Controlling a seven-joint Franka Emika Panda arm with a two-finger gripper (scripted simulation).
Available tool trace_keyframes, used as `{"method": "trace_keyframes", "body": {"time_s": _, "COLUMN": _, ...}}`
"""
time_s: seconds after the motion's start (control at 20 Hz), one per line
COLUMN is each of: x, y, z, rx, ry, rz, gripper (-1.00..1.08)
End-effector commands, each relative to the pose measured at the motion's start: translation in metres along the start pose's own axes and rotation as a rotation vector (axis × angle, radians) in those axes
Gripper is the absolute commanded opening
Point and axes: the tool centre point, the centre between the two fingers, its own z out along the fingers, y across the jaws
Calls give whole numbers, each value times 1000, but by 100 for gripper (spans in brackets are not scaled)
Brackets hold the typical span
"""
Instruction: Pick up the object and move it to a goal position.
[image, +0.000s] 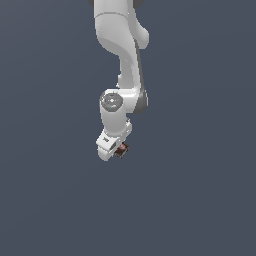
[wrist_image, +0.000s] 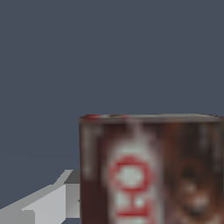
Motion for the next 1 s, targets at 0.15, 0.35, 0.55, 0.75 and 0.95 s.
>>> {"method": "trace_keyframes", "body": {"time_s": 0.15, "x": -27, "y": 11, "z": -46, "rx": -1, "ry": 0, "rz": 0, "gripper": -100}}
{"method": "trace_keyframes", "body": {"time_s": 0.35, "x": -51, "y": 20, "z": -89, "rx": 0, "ry": 1, "rz": 0, "gripper": -100}}
{"method": "trace_keyframes", "body": {"time_s": 0.55, "x": -75, "y": 31, "z": -133, "rx": 0, "ry": 2, "rz": -1, "gripper": -100}}
{"method": "trace_keyframes", "body": {"time_s": 0.75, "x": -99, "y": 41, "z": -176, "rx": 1, "ry": 3, "rz": -1, "gripper": -100}}
{"method": "trace_keyframes", "body": {"time_s": 0.95, "x": -122, "y": 52, "z": -218, "rx": 1, "ry": 3, "rz": -1, "gripper": -100}}
